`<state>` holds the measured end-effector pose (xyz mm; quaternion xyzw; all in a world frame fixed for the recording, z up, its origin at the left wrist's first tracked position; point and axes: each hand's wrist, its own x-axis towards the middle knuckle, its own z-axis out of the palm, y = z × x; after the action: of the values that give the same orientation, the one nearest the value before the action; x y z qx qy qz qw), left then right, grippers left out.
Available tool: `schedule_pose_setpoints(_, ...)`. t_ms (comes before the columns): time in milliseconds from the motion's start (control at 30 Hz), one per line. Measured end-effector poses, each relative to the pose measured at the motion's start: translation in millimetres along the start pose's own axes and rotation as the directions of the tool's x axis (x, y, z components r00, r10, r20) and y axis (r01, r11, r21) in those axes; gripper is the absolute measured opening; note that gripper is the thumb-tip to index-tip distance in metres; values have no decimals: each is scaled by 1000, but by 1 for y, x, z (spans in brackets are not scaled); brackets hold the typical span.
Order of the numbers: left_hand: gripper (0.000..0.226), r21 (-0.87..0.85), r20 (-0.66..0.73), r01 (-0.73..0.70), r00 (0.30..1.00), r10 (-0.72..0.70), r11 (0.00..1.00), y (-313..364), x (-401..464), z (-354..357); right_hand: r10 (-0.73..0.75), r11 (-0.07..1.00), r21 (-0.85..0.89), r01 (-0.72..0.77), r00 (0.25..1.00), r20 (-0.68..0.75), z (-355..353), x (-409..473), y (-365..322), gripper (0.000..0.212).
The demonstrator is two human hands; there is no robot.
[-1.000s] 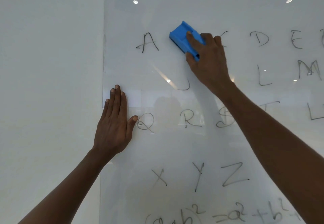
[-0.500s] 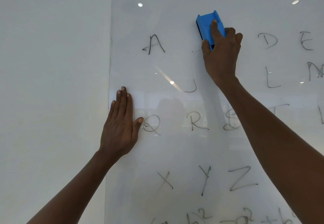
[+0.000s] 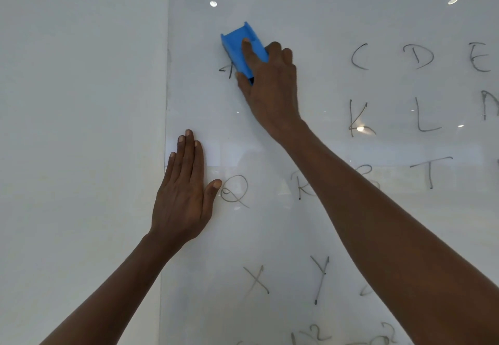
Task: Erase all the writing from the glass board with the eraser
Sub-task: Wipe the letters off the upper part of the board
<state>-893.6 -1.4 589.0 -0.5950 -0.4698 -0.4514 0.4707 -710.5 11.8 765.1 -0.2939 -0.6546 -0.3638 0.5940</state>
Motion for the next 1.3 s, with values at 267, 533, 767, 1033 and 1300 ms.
schedule_pose_setpoints(267,74,-20,-9,8,1000,-9,1000,1,0,1,-174,985,38,170,977,125,1,-34,-21,57)
schedule_pose_setpoints(533,73,-10,6,7,1000,-7,1000,-3,-1,2,-267,964,36,265,942,202,-9,-60,-9,54)
schedule_pose_setpoints(767,72,-9,2,-7,1000,7,1000,-2,-3,0,-187,982,30,184,970,157,-26,-42,33,54)
schedule_pose_setpoints(1033,73,-17,1,5,1000,-5,1000,-1,-2,0,9,999,51,-9,1000,-2,-37,-7,81,54)
schedule_pose_setpoints(1300,74,-30,-12,1,1000,-2,1000,-3,-3,3,149,989,5,-149,986,-70,-18,9,56,56)
